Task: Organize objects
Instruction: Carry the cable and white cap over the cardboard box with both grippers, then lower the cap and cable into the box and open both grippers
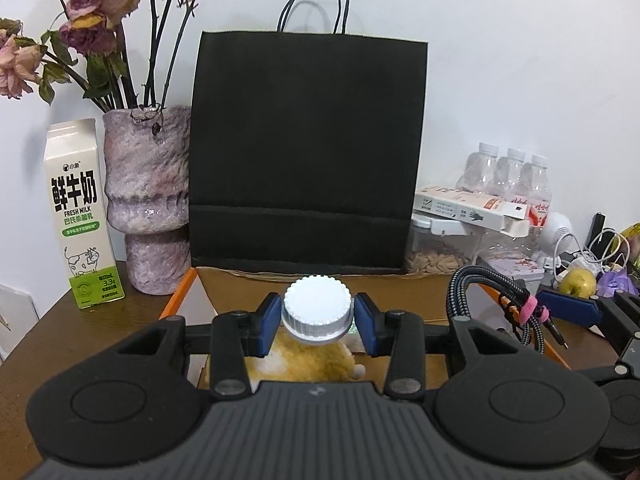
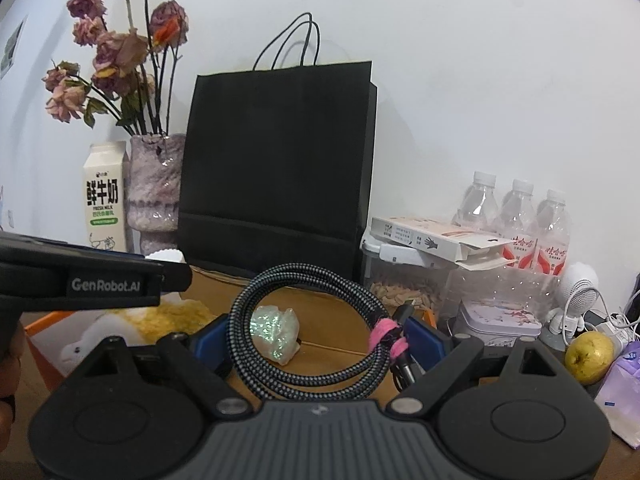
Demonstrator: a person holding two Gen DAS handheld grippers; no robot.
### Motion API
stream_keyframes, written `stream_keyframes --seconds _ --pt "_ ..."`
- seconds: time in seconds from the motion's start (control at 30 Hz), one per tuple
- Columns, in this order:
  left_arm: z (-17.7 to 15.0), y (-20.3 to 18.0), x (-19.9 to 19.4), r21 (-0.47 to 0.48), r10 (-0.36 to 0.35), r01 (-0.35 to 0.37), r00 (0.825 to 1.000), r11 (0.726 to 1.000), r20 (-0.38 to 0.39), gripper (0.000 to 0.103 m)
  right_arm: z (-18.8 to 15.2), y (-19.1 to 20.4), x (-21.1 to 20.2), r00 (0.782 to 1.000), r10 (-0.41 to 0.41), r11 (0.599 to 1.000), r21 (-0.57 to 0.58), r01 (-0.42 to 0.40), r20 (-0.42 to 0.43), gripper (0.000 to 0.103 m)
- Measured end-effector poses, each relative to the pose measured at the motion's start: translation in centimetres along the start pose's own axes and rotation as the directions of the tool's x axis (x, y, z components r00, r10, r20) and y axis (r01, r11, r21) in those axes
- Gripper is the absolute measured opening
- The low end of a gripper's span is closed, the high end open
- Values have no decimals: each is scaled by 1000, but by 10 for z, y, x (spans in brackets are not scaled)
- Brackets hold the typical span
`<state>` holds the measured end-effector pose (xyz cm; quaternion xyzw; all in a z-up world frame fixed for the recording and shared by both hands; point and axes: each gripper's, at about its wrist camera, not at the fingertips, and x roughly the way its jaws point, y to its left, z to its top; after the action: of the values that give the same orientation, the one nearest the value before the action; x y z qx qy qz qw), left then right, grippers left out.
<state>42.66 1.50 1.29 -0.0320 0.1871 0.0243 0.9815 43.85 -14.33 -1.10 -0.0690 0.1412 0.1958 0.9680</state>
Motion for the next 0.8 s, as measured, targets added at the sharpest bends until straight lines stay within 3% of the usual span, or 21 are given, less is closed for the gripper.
stream_keyframes --seconds 0.57,0.6,0.63,0.73,0.8 --pt "3 6 25 2 19 -19 999 1000 -44 44 3 -2 34 998 4 1000 19 -3 -60 91" --pt "3 6 25 2 20 -20 999 1000 -45 52 2 -2 36 998 6 1000 22 -5 -70 91" --pt "3 7 25 0 23 -23 999 1000 -44 66 2 -3 37 997 8 1000 26 -6 -75 91" --pt "4 8 20 -7 48 -48 999 999 -13 101 2 -5 35 998 10 999 38 -8 -63 103" --pt "5 8 17 -8 62 -62 998 998 4 103 3 -6 33 998 18 999 44 -16 -52 103"
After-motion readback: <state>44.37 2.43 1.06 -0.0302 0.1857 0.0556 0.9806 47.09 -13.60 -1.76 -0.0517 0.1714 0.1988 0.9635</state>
